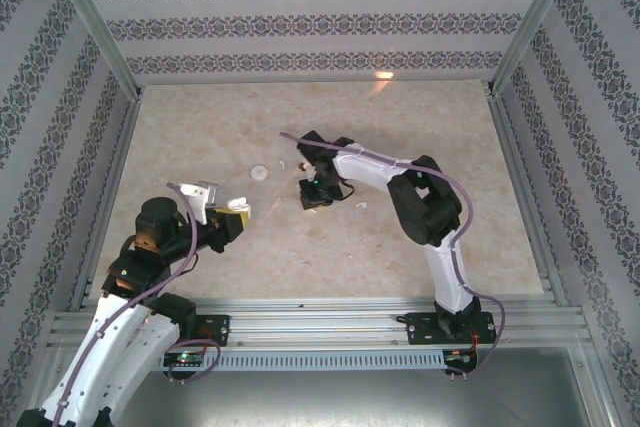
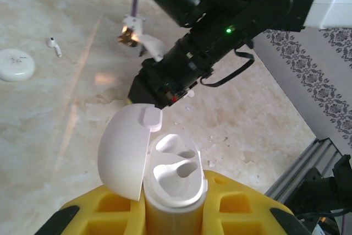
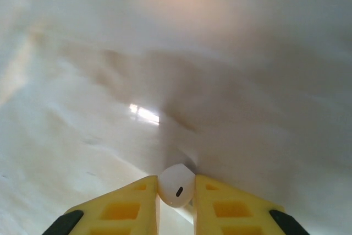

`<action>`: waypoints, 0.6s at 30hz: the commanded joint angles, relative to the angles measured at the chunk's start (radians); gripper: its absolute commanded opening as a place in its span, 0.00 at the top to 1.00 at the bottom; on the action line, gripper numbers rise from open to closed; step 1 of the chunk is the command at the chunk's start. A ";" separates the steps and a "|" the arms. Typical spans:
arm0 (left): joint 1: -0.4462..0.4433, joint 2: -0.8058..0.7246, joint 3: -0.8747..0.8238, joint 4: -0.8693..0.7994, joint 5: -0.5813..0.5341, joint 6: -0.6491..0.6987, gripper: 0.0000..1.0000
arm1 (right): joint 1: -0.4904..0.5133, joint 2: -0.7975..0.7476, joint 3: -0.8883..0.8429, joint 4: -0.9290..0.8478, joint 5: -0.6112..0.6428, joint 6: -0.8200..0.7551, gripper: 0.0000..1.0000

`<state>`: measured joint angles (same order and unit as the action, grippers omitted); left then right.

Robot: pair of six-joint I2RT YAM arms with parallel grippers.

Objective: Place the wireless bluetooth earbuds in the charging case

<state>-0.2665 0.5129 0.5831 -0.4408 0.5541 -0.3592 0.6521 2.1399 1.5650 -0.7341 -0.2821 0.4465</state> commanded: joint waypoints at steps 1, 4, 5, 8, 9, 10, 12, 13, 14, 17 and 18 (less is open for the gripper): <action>0.006 0.027 -0.014 0.156 0.052 -0.047 1.00 | -0.021 -0.024 -0.088 0.000 0.008 0.176 0.79; 0.005 0.055 -0.015 0.174 0.064 -0.050 1.00 | -0.022 -0.033 -0.103 -0.007 0.006 0.207 0.72; 0.006 0.059 -0.013 0.171 0.064 -0.046 1.00 | -0.022 -0.038 -0.105 -0.007 0.007 0.216 0.69; 0.005 0.056 -0.006 0.158 0.060 -0.038 1.00 | -0.023 -0.050 -0.089 -0.021 0.014 0.228 0.62; 0.006 0.051 -0.005 0.153 0.059 -0.037 1.00 | -0.023 -0.054 -0.077 -0.031 0.018 0.227 0.61; 0.006 0.047 -0.005 0.148 0.058 -0.035 1.00 | -0.023 -0.059 -0.061 -0.045 0.026 0.223 0.60; 0.005 0.038 -0.006 0.140 0.058 -0.035 1.00 | -0.022 -0.066 -0.028 -0.080 0.050 0.205 0.59; 0.006 0.033 -0.009 0.136 0.058 -0.035 1.00 | -0.019 -0.068 -0.007 -0.104 0.068 0.192 0.59; 0.005 0.029 -0.011 0.134 0.057 -0.035 1.00 | -0.017 -0.069 0.010 -0.125 0.087 0.177 0.59; 0.006 0.017 -0.018 0.132 0.055 -0.038 1.00 | 0.003 -0.065 0.073 -0.200 0.160 0.111 0.59; 0.005 0.014 -0.020 0.132 0.055 -0.040 1.00 | 0.011 -0.059 0.095 -0.222 0.183 0.086 0.59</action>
<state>-0.2661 0.5434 0.5705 -0.3435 0.5953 -0.3878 0.6361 2.0949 1.5963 -0.8490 -0.1944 0.5999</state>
